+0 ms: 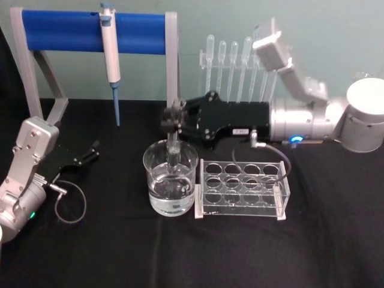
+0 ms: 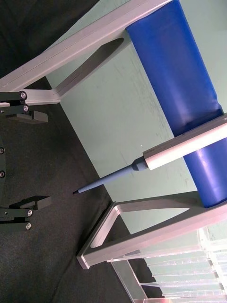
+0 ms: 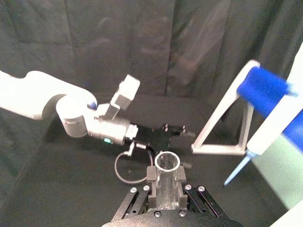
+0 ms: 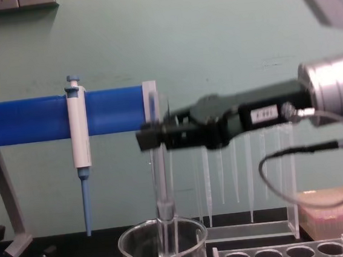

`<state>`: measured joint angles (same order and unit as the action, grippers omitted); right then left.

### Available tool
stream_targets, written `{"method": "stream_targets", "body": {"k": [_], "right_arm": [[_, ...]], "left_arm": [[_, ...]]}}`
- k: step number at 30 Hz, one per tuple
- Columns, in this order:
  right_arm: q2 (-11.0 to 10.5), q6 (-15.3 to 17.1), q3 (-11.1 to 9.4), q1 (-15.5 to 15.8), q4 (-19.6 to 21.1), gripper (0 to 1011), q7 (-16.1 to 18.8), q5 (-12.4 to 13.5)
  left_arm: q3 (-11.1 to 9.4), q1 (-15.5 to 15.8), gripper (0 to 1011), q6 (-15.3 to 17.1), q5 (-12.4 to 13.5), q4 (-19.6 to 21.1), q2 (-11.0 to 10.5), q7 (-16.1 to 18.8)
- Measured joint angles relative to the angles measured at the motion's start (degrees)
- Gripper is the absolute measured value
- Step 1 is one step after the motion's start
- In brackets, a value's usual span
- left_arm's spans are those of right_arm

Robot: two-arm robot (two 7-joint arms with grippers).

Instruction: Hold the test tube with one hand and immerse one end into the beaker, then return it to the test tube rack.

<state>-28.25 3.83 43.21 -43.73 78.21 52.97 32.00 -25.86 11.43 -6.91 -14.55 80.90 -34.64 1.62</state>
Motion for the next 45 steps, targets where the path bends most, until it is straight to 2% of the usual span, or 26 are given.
{"method": "stream_targets", "body": {"k": [6, 14, 15, 20, 24, 28, 36, 45], "right_arm": [[-3.21, 1.21, -1.64, -0.33, 5.51, 235, -1.51, 1.04], [-8.28, 1.84, -4.55, 1.74, 11.81, 235, -3.31, 3.59], [-9.58, 2.14, -5.04, 2.37, 13.16, 234, -3.92, 3.82], [-13.48, 2.36, -6.97, 5.40, 16.27, 234, -6.04, 4.55], [-16.95, 1.44, -9.08, 9.58, 18.45, 235, -7.64, 5.62], [-18.55, 0.63, -10.07, 12.65, 19.30, 234, -8.57, 5.81], [-19.05, -0.94, -10.86, 16.36, 18.76, 234, -8.96, 5.34], [-17.33, -2.30, -11.15, 17.86, 16.36, 234, -8.66, 4.09]], "left_arm": [[0.00, 0.00, 1000, 0.00, 0.00, 0.00, 0.00, 0.00], [0.00, 0.00, 1000, 0.00, 0.00, 0.00, 0.00, 0.00], [0.00, 0.00, 1000, 0.00, 0.00, 0.00, 0.00, 0.00], [0.00, 0.00, 1000, 0.00, 0.00, 0.00, 0.00, 0.00], [0.00, 0.00, 1000, 0.00, 0.00, 0.00, 0.00, 0.00], [0.00, 0.00, 1000, 0.00, 0.00, 0.00, 0.00, 0.00], [0.00, 0.00, 1000, 0.00, 0.00, 0.00, 0.00, 0.00], [0.00, 0.00, 1000, 0.00, 0.00, 0.00, 0.00, 0.00]]}}
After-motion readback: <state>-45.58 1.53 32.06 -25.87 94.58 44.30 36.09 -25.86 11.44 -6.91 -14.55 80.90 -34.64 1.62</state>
